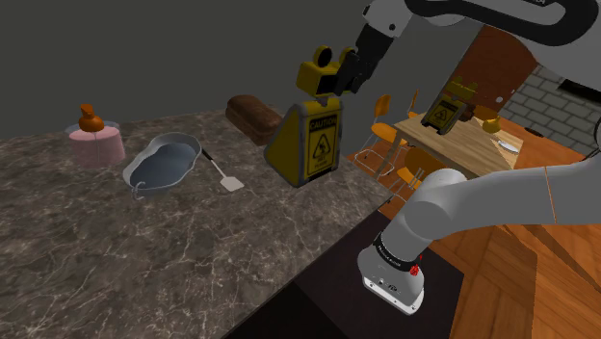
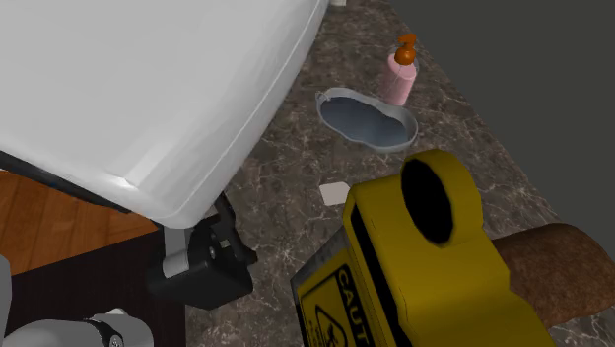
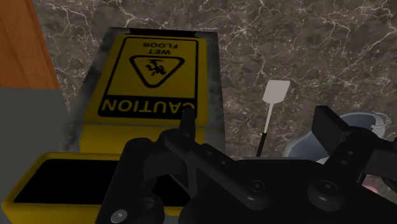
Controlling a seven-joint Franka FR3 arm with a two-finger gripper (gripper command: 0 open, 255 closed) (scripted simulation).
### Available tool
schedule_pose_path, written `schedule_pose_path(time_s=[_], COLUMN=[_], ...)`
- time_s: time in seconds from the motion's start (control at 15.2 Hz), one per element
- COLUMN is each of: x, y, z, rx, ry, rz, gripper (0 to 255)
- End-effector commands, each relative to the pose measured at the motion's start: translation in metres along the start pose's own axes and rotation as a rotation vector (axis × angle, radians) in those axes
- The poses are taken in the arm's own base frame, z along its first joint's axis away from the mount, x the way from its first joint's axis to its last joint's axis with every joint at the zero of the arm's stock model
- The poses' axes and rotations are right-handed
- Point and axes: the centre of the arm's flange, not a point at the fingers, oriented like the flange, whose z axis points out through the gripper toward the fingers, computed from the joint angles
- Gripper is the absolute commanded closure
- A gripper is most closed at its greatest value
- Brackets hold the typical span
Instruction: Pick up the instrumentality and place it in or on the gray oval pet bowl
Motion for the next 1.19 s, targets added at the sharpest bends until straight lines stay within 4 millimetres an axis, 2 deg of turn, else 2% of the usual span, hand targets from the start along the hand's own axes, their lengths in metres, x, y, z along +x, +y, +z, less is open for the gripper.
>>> schedule_pose_path(time_s=[0.0, 1.12], x=[0.0, 0.122], y=[0.0, -0.07], z=[0.0, 0.18], rx=[0.0, -0.032], ry=[0.0, -0.029], rz=[0.0, 0.049], gripper=[0, 0])
